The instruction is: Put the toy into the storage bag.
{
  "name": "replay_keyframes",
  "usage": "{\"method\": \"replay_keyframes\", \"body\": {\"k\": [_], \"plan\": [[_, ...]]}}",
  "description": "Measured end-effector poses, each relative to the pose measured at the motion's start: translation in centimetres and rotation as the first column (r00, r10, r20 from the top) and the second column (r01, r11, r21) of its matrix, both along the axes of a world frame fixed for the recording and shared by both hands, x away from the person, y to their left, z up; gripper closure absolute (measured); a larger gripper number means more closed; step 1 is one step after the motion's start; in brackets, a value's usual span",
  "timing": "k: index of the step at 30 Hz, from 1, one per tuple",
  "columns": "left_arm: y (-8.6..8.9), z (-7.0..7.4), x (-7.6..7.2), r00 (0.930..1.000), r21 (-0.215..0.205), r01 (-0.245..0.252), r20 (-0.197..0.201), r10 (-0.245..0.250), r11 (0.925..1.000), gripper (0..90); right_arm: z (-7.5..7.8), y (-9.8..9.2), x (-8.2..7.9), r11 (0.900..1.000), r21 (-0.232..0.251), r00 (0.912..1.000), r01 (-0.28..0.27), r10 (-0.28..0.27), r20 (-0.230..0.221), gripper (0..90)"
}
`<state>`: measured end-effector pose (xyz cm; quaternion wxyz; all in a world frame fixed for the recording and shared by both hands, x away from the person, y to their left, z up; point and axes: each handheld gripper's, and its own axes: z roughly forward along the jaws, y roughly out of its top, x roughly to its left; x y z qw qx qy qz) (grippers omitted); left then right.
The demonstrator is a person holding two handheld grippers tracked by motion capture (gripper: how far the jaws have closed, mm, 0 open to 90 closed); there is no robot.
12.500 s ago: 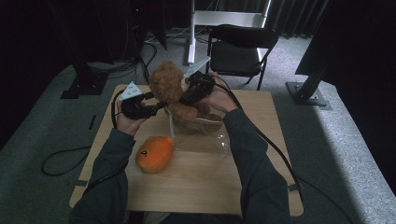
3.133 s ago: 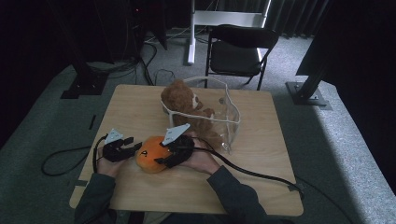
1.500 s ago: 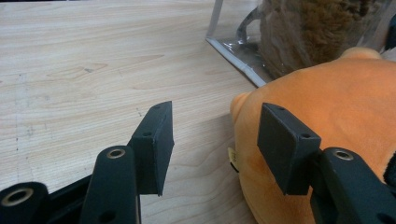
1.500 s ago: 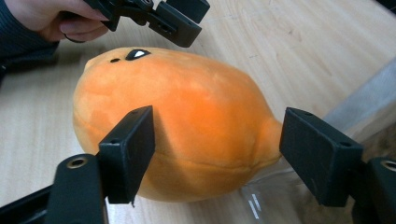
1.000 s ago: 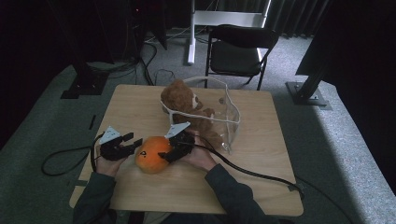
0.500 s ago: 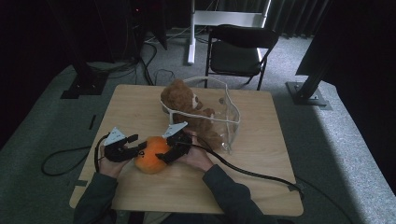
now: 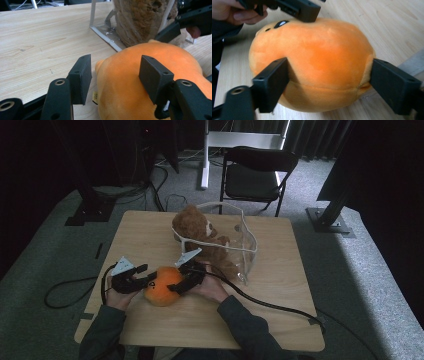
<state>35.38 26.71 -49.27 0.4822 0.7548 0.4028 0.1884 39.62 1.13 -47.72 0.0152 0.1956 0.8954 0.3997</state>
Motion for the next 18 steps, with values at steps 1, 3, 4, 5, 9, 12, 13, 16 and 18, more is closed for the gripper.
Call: {"method": "replay_keyframes", "body": {"k": [1, 3, 4, 5, 9, 12, 13, 16, 18], "plan": [[0.1, 0.0, 0.0, 1.0000, -0.005, -0.005, -0.001, 0.005, 1.0000, 44.3, -0.1, -0.1, 0.0, 1.000, -0.001, 0.9998, -0.013, 0.013, -0.016, 27.7], [0.3, 0.0, 0.0, 0.9999, -0.011, -0.014, -0.003, 0.014, 0.9998, 44.3, 0.0, -0.1, -0.1, 1.000, -0.003, 0.9997, -0.021, 0.021, -0.008, 36.1], [0.5, -0.1, 0.0, 0.9998, -0.010, -0.017, -0.004, 0.017, 0.9998, 44.3, 0.1, -0.1, -0.2, 1.000, -0.002, 0.9996, -0.027, 0.027, -0.006, 40.4], [0.6, -0.1, 0.0, 0.9997, -0.012, -0.022, -0.004, 0.022, 0.9997, 44.3, 0.2, -0.1, -0.3, 0.999, -0.001, 0.9994, -0.034, 0.034, 0.007, 43.8], [0.9, -0.2, 0.0, 0.9993, -0.015, -0.037, -0.006, 0.037, 0.9992, 44.4, 0.4, -0.1, -0.6, 0.999, -0.007, 0.9986, -0.044, 0.045, 0.028, 53.9], [1.1, -0.3, 0.1, 0.9990, -0.012, -0.044, -0.007, 0.044, 0.9990, 44.3, 0.7, -0.1, -0.9, 0.998, -0.016, 0.9969, -0.058, 0.059, 0.052, 58.4], [1.1, -0.3, 0.1, 0.9987, -0.014, -0.050, -0.006, 0.050, 0.9986, 44.4, 0.8, -0.1, -1.0, 0.998, -0.016, 0.9964, -0.061, 0.061, 0.059, 60.1], [1.4, -0.5, 0.2, 0.9976, -0.012, -0.069, -0.008, 0.069, 0.9975, 44.4, 1.1, -0.2, -1.3, 0.998, -0.008, 0.9949, -0.068, 0.069, 0.074, 63.6], [1.7, -0.6, 0.2, 0.9963, -0.015, -0.085, -0.013, 0.085, 0.9962, 44.4, 1.3, -0.2, -1.5, 0.997, 0.002, 0.9945, -0.072, 0.072, 0.076, 65.6]]}}
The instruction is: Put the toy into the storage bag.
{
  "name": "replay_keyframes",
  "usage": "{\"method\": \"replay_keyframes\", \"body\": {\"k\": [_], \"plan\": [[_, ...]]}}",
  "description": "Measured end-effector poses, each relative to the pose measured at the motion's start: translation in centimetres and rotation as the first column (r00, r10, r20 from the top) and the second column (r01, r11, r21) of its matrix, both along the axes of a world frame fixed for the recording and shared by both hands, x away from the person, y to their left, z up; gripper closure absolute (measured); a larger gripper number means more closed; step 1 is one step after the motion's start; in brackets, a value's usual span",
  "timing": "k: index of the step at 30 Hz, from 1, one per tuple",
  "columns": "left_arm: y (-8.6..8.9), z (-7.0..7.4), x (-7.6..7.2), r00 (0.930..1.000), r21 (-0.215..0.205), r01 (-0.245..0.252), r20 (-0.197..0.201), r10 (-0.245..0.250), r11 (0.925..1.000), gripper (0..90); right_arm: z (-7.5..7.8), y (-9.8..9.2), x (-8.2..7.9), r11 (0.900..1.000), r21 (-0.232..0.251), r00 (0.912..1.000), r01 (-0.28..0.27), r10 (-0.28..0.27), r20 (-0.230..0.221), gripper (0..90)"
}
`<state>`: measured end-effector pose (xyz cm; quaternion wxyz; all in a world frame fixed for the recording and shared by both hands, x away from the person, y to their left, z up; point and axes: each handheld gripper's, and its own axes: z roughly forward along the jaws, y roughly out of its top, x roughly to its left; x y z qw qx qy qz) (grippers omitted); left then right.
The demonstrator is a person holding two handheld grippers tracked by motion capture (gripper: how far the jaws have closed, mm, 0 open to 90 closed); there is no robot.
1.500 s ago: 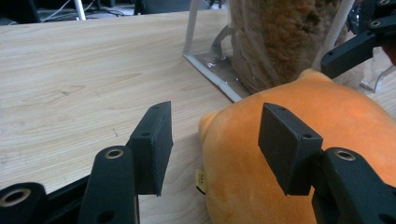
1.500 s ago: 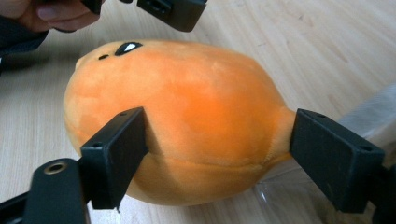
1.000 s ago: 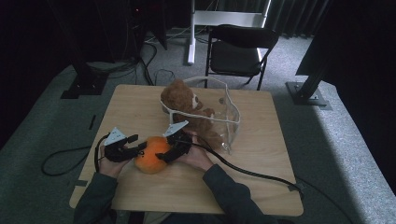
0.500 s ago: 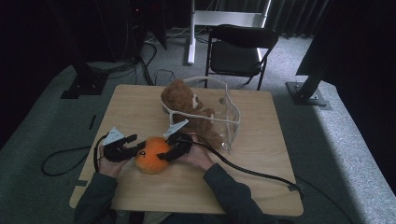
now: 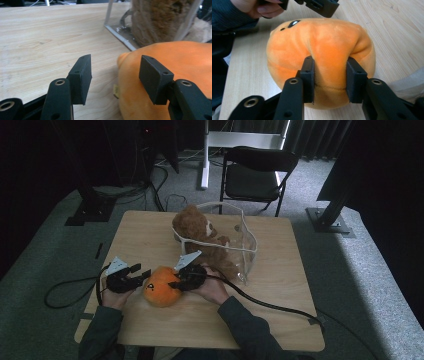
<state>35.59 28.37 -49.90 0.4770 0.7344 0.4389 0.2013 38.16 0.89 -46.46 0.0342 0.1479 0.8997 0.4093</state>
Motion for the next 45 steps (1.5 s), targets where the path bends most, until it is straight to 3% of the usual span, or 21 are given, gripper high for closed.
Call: {"method": "replay_keyframes", "body": {"k": [12, 36, 39, 45], "plan": [[1.0, -0.5, 0.2, 0.9987, -0.013, -0.050, -0.013, 0.050, 0.9987, 44.4, 1.1, -0.3, -1.0, 0.999, 0.030, 0.9988, -0.024, 0.023, 0.043, 72.5], [0.6, -0.7, 0.2, 0.9990, 0.003, -0.037, -0.025, 0.037, 0.9993, 44.4, 3.1, -1.3, -2.1, 0.998, 0.054, 0.9936, -0.024, 0.018, 0.111, 74.2], [0.5, -0.7, 0.2, 0.9991, 0.002, -0.033, -0.026, 0.033, 0.9995, 44.4, 3.3, -2.0, -2.0, 0.997, 0.079, 0.9947, -0.018, 0.010, 0.102, 74.2], [0.3, -0.7, 0.2, 0.9993, 0.009, -0.025, -0.028, 0.025, 0.9997, 44.3, 3.8, -2.9, -2.1, 0.997, 0.083, 0.9933, -0.004, -0.006, 0.116, 74.3]]}}
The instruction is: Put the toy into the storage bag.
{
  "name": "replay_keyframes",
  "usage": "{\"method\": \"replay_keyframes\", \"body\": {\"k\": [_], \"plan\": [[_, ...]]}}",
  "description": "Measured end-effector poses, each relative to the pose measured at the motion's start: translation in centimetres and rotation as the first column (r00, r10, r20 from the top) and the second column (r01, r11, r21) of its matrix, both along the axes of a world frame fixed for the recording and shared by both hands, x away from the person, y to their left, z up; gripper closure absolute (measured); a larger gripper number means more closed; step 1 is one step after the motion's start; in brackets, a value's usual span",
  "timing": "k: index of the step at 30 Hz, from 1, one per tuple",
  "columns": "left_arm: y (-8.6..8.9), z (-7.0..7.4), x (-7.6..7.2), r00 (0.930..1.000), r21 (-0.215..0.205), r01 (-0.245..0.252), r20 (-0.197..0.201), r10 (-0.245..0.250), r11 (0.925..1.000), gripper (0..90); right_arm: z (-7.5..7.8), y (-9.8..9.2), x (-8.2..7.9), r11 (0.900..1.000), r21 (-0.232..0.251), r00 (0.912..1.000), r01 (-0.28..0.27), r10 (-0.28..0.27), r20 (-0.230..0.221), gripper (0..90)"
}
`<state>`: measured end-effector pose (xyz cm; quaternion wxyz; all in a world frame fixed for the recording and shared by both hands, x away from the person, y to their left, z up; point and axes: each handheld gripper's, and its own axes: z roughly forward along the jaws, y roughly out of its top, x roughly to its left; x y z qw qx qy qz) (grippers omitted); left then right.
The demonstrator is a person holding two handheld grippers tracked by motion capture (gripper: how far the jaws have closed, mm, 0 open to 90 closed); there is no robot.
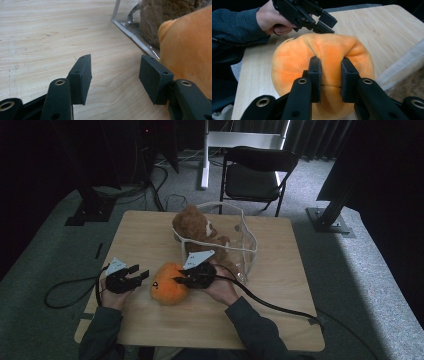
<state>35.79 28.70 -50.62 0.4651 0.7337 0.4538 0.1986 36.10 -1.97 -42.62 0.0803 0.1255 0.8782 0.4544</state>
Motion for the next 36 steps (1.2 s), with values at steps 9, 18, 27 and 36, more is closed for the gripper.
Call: {"method": "replay_keyframes", "body": {"k": [9, 18, 27, 36], "plan": [[0.0, -0.1, 0.0, 1.0000, -0.004, 0.005, -0.001, -0.005, 1.0000, 44.3, 1.0, -0.5, -0.5, 1.000, 0.010, 0.9996, -0.003, 0.003, 0.027, 74.3], [-0.1, -0.1, 0.0, 1.0000, -0.004, 0.006, -0.003, -0.006, 1.0000, 44.2, 1.8, -0.9, -0.9, 1.000, 0.019, 0.9989, -0.002, 0.002, 0.046, 74.3], [-0.1, -0.2, 0.1, 1.0000, -0.005, 0.006, -0.005, -0.006, 1.0000, 44.3, 2.6, -1.3, -1.1, 1.000, 0.031, 0.9976, 0.000, -0.002, 0.069, 74.3], [-0.2, -0.3, 0.1, 1.0000, -0.003, 0.005, -0.008, -0.005, 1.0000, 44.3, 3.5, -1.8, -1.1, 0.999, 0.044, 0.9964, 0.004, -0.008, 0.084, 74.3]]}}
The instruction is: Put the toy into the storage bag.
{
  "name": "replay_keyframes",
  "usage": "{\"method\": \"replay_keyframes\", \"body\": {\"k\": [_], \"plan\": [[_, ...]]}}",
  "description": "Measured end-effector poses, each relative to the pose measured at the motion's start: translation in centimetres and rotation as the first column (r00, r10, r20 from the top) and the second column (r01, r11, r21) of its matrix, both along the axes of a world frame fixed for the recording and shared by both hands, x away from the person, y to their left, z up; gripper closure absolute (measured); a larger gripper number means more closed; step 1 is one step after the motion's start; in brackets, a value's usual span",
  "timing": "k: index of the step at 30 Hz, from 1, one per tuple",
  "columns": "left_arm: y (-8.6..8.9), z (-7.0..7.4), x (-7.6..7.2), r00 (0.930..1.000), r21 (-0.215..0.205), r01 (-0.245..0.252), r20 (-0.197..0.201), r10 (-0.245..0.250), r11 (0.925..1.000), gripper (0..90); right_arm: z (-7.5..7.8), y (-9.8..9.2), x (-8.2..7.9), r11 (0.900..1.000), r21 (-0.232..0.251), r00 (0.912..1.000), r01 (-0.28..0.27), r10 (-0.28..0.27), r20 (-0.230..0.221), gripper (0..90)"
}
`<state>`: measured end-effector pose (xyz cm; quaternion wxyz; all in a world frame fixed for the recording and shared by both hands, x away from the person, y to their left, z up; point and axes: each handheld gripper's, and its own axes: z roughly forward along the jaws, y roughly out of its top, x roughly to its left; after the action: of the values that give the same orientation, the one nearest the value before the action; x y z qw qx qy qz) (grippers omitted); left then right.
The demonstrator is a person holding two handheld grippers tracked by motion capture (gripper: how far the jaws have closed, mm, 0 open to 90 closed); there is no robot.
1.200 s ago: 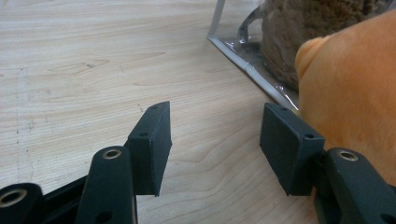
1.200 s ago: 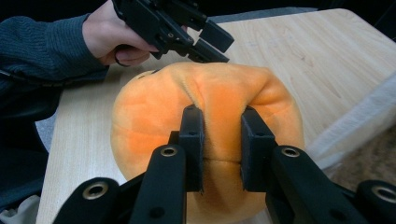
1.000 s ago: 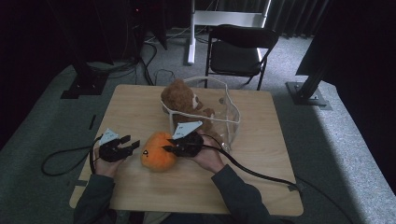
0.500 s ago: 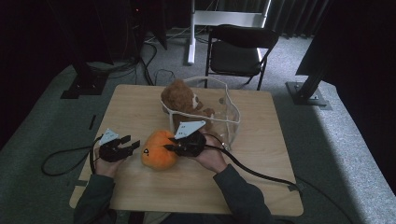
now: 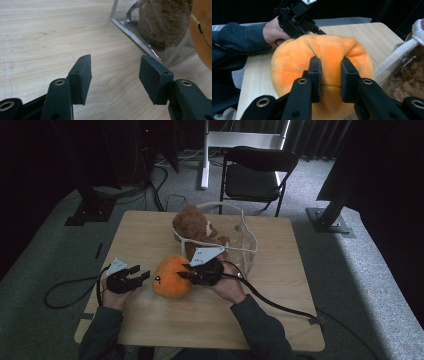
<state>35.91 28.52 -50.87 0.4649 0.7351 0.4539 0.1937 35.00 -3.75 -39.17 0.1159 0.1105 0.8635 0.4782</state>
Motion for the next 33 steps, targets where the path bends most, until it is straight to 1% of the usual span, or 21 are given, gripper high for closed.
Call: {"method": "replay_keyframes", "body": {"k": [8, 23, 28, 33], "plan": [[-0.1, -0.1, 0.1, 1.0000, 0.002, 0.003, -0.004, -0.003, 1.0000, 44.3, 0.3, -0.2, 0.1, 1.000, 0.006, 1.0000, 0.003, -0.003, 0.005, 74.3], [-0.2, -0.4, 0.2, 0.9999, 0.019, 0.004, -0.010, -0.004, 0.9998, 44.2, 1.3, -0.8, 0.0, 1.000, 0.022, 0.9998, 0.007, -0.008, 0.020, 74.3], [-0.1, -0.4, 0.2, 1.0000, 0.015, 0.000, -0.010, 0.000, 0.9999, 44.3, 1.7, -1.1, -0.1, 0.999, 0.033, 0.9995, 0.009, -0.010, 0.031, 74.3], [-0.2, -0.4, 0.2, 1.0000, 0.013, 0.001, -0.009, -0.001, 0.9999, 44.2, 2.1, -1.3, -0.1, 0.999, 0.043, 0.9994, 0.013, -0.014, 0.032, 74.3]]}}
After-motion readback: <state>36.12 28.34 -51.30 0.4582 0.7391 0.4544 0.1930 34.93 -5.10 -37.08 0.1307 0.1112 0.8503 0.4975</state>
